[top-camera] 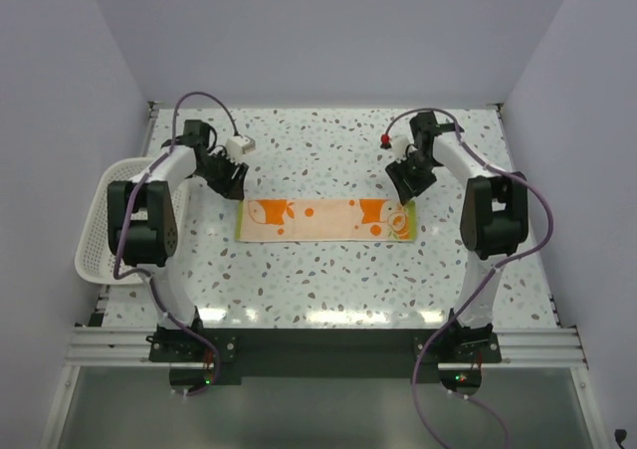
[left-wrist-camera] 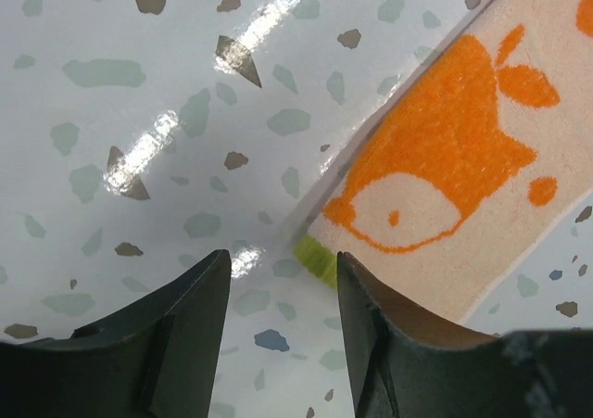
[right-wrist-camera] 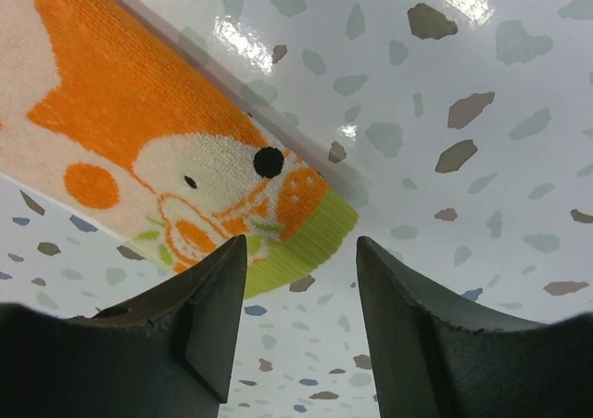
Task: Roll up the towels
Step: Fold the towel
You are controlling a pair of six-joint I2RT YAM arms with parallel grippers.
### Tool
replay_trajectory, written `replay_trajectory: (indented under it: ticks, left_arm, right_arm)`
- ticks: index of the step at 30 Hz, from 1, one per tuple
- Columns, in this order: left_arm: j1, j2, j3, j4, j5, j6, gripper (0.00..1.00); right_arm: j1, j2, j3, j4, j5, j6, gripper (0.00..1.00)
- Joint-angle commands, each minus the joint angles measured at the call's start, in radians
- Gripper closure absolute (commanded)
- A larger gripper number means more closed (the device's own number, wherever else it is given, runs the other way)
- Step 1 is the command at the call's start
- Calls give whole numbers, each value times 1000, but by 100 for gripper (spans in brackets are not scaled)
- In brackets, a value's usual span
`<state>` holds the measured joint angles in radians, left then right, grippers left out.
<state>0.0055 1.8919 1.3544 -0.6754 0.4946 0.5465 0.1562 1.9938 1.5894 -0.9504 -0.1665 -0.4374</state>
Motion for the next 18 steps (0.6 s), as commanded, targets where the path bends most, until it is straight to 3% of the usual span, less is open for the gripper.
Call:
replay_trajectory:
  ticks: [1, 10, 18]
  left_arm:
    - [-27, 38, 75, -56, 45, 76, 45]
    - [-41, 110, 133, -89, 47, 110, 39]
    - [-41, 167, 163, -86, 21, 112, 43]
  right_arm:
    - [-1, 23, 46, 13, 10, -69, 45]
    - [-1, 118, 118, -42, -21, -136, 46]
    - [-6, 175, 184, -119, -50, -207, 48]
